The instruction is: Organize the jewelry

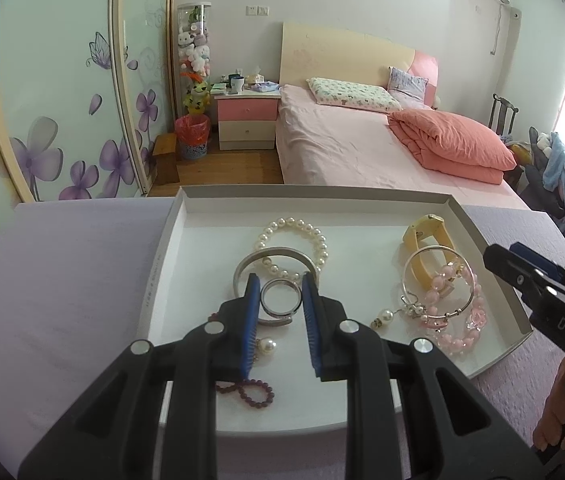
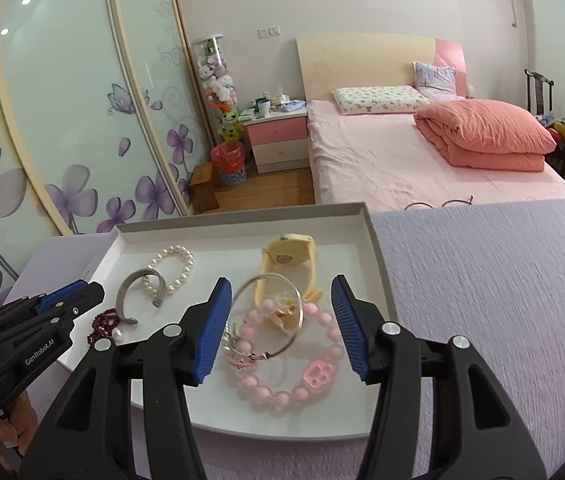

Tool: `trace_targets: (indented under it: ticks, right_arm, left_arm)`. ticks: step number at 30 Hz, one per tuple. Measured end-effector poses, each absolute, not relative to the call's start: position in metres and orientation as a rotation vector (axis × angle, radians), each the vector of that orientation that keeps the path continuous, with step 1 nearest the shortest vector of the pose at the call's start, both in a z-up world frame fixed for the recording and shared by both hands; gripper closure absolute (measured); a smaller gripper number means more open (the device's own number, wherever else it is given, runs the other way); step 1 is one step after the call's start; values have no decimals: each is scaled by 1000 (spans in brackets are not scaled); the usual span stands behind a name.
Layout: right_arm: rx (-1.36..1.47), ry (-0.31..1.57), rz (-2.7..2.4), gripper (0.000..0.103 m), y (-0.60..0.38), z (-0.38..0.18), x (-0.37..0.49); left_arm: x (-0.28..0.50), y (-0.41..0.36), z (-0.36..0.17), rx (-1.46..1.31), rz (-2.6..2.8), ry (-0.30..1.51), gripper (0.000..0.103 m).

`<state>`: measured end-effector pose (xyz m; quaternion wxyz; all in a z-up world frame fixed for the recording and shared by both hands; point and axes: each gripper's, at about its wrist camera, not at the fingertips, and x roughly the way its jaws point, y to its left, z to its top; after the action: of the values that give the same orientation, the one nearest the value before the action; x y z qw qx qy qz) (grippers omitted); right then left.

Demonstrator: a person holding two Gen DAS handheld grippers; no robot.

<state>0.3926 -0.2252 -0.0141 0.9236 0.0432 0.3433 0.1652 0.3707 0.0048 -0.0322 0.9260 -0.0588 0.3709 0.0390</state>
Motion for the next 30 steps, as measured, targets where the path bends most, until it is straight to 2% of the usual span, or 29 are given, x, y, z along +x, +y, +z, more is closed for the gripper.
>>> trace_targets:
  ticks: [1,3,9,15,20,30]
  right_arm:
    - [95,708,336,43,-226,-15,391]
    - [97,707,331,36,-229,-16,389]
    - [112,696,317,21,-238,-15,381]
    - [136,692,315,10,-244,-13,369]
    - [138,686,310,3,-243,-12,354]
    - [66,635,312,1,-232,-17,301]
  left_arm:
    - [371,5,-33,-133,82,758,78]
    - [369,8,-33,-155,83,745,47]
    - [352,17,-22,-161,89,683,21]
    - [331,32,-12,-166,111,641,9]
    - [302,46,-14,-166,140,633,2]
    - [242,51,-27,-166,151,616,2]
